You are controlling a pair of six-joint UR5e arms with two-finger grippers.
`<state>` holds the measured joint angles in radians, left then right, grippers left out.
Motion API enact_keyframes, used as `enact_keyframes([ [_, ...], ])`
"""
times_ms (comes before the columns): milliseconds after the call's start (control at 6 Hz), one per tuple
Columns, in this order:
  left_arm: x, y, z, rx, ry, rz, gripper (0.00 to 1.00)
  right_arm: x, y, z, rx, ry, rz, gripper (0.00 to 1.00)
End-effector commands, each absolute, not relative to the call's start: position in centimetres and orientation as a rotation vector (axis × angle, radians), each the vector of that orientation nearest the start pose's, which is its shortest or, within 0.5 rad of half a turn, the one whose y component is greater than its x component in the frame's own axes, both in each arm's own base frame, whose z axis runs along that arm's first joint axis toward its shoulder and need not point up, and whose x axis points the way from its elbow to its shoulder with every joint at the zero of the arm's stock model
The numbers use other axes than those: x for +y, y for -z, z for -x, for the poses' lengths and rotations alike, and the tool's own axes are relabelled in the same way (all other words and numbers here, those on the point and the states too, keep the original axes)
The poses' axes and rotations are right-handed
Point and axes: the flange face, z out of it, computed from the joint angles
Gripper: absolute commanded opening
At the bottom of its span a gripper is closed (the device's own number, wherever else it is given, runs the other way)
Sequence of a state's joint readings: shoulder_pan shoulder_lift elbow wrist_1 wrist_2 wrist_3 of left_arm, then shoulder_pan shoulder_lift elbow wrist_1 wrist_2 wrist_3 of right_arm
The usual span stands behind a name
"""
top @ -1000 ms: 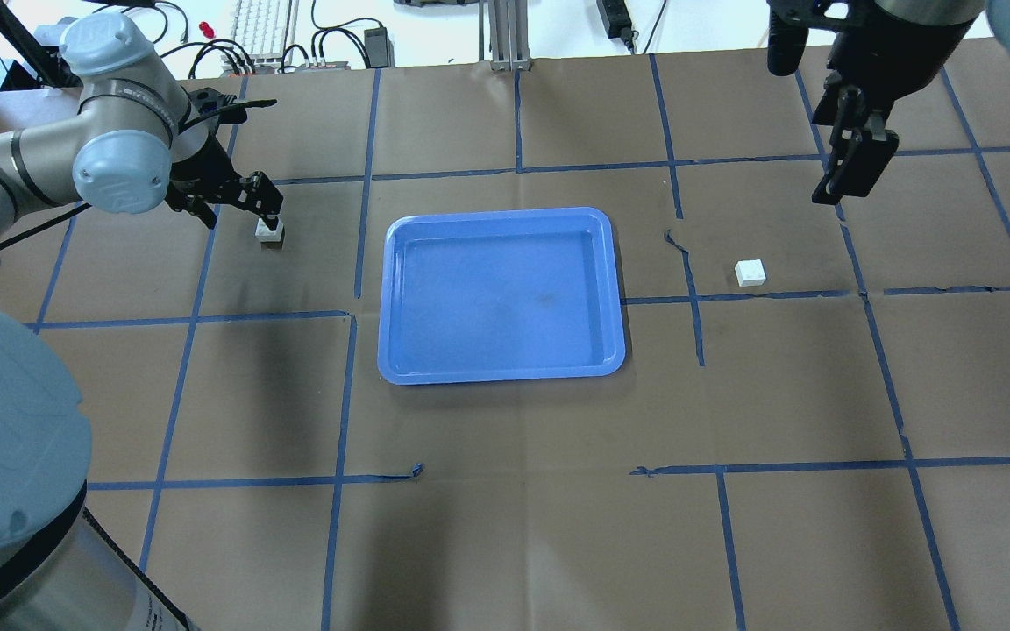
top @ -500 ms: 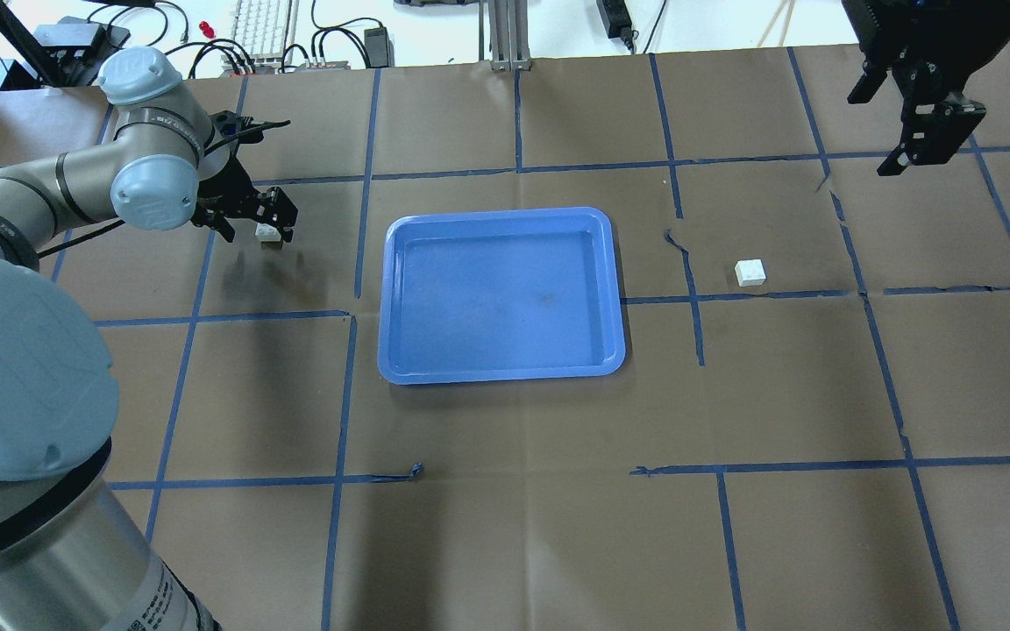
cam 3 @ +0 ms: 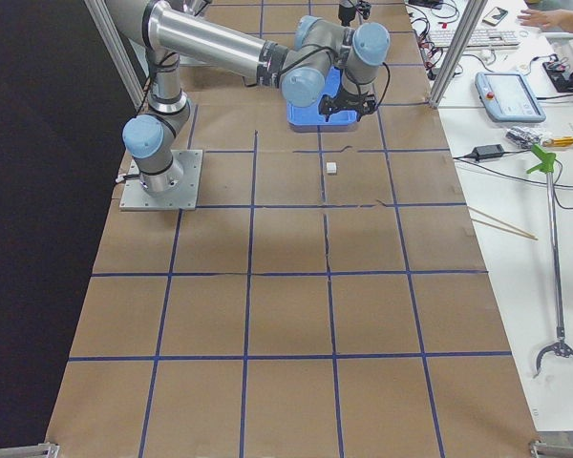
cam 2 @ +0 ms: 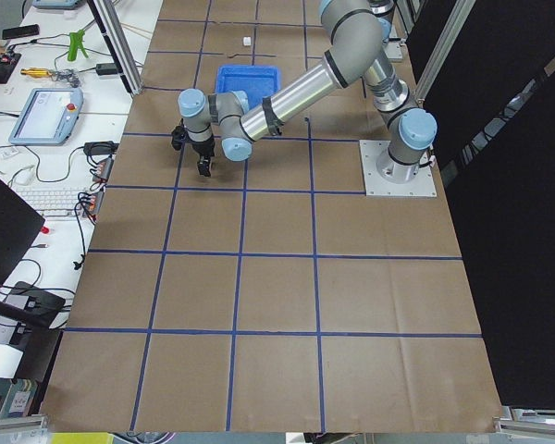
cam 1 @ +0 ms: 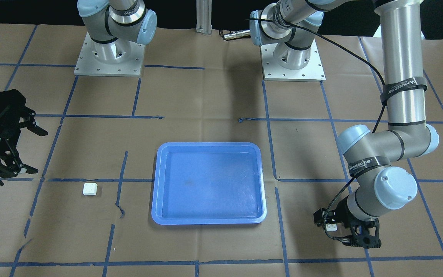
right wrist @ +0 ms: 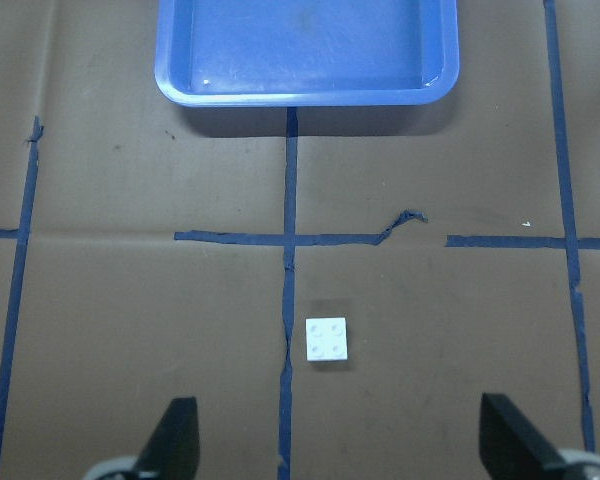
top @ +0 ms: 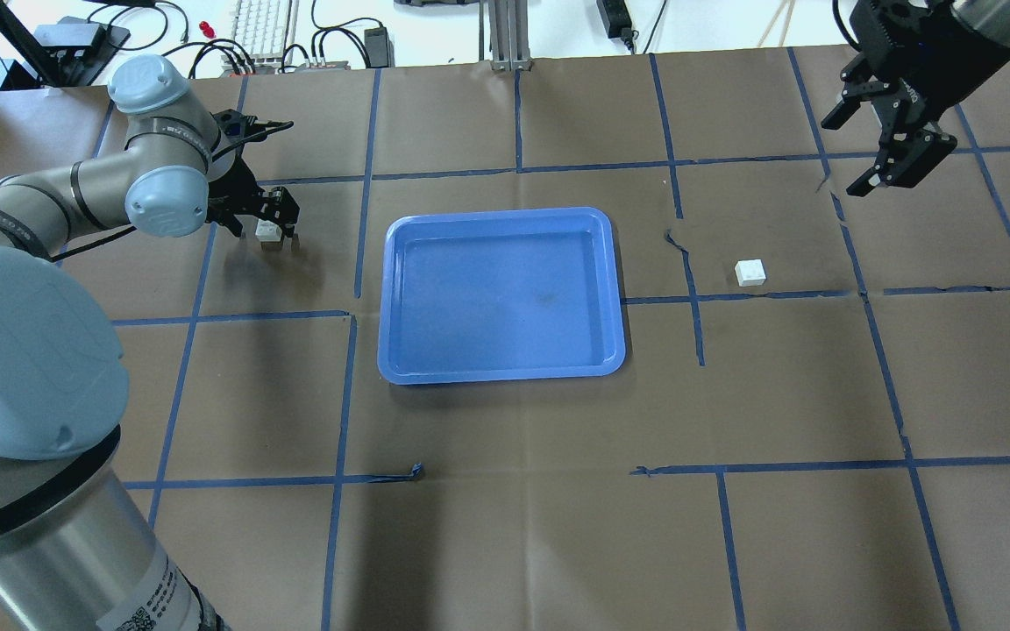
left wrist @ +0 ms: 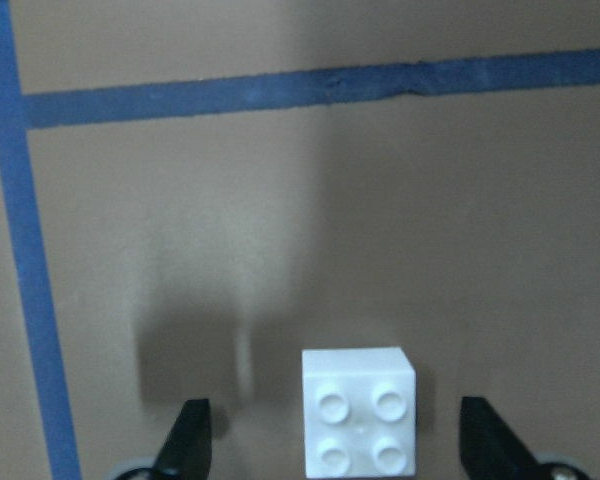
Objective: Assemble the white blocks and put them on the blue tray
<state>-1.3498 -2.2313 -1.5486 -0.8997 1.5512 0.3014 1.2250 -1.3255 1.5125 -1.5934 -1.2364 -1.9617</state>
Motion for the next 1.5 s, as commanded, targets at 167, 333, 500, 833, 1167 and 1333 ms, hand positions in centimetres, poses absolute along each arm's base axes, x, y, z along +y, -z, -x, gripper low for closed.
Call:
enact_keyframes([
  [167, -69.4, -17.2, -1.6, 3.150, 0.098, -0.185, 0.15, -58.5, -30.6, 4.5, 1.885, 0.604, 1.863, 1.00],
  [333, -69.3, -18.0, -1.6, 3.149, 0.102, -0.185, 0.05, -57.8, -27.9, 4.1, 1.886, 0.629, 1.867, 1.00],
  [500, -68.8, -19.5, -1.2, 3.145, 0.111, -0.202, 0.00, -57.0, -24.8, 4.1, 1.879, 0.620, 1.858, 1.00],
  [833, -65.1, -25.5, 11.7, 3.070, 0.115, -0.668, 0.00, -56.9, -20.2, 6.7, 1.840, 0.669, 1.922, 1.00],
  [1167, -60.0, -27.5, 24.2, 2.829, 0.131, -1.351, 0.00, -58.1, -16.3, 7.7, 1.849, 0.668, 1.924, 1.00],
  [1333, -58.4, -26.9, 28.1, 2.695, 0.113, -1.599, 0.00, -58.0, -16.2, 7.6, 1.848, 0.662, 1.919, 1.00],
])
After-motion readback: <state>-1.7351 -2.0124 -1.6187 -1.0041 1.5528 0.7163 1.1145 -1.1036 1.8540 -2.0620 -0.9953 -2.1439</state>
